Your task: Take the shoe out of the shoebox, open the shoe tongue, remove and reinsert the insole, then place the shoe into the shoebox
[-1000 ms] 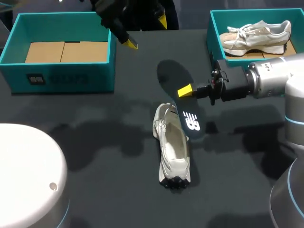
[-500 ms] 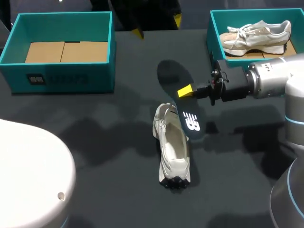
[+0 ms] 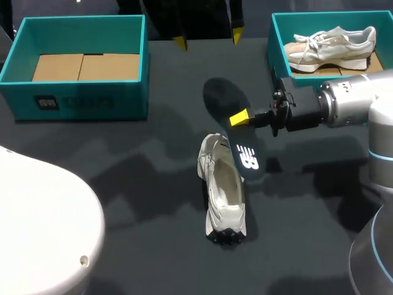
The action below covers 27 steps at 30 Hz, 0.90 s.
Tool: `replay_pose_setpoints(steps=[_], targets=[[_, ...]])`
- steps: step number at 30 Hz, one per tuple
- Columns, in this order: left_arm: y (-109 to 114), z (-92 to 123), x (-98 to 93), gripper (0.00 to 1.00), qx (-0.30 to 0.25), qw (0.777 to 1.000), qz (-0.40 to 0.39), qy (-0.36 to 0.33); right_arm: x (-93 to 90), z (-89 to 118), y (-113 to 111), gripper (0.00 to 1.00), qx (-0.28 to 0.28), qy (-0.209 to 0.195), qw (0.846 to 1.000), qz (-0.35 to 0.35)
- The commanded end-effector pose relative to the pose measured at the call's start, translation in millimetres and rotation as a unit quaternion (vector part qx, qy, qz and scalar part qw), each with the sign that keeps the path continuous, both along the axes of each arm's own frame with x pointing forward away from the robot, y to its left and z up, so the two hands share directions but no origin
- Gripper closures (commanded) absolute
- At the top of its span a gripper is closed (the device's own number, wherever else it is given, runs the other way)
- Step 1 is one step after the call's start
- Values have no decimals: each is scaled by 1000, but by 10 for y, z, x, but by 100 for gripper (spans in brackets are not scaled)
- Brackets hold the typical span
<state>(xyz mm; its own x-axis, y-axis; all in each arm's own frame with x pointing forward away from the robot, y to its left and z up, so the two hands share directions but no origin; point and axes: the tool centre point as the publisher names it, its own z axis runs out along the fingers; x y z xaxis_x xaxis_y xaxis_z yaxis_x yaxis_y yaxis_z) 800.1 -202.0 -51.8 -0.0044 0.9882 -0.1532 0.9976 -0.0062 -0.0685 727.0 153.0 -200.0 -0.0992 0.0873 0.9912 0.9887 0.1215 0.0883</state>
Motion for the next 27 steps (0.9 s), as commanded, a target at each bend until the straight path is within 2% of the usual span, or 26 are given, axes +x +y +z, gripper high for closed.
replay_pose_setpoints(steps=[1, 10, 17, 21, 27], targets=[[-92, -55, 74, 0, 31, 999, 8, 14, -8, 2, 13, 100, -1, 0, 1000, -1], [-261, -139, 226, 0, 48, 998, 45, 16, -8, 2, 13, 100, -1, 0, 1000, -1], [-388, -232, 267, 0, 55, 997, 50, 10, -8, 2, 13, 100, -1, 0, 1000, -1], [-341, -226, 251, 0, 23, 998, 50, 1, -8, 2, 13, 100, -1, 0, 1000, -1], [-80, -159, 183, 0, -84, 995, 58, 6, -8, 2, 13, 100, -1, 0, 1000, -1]])
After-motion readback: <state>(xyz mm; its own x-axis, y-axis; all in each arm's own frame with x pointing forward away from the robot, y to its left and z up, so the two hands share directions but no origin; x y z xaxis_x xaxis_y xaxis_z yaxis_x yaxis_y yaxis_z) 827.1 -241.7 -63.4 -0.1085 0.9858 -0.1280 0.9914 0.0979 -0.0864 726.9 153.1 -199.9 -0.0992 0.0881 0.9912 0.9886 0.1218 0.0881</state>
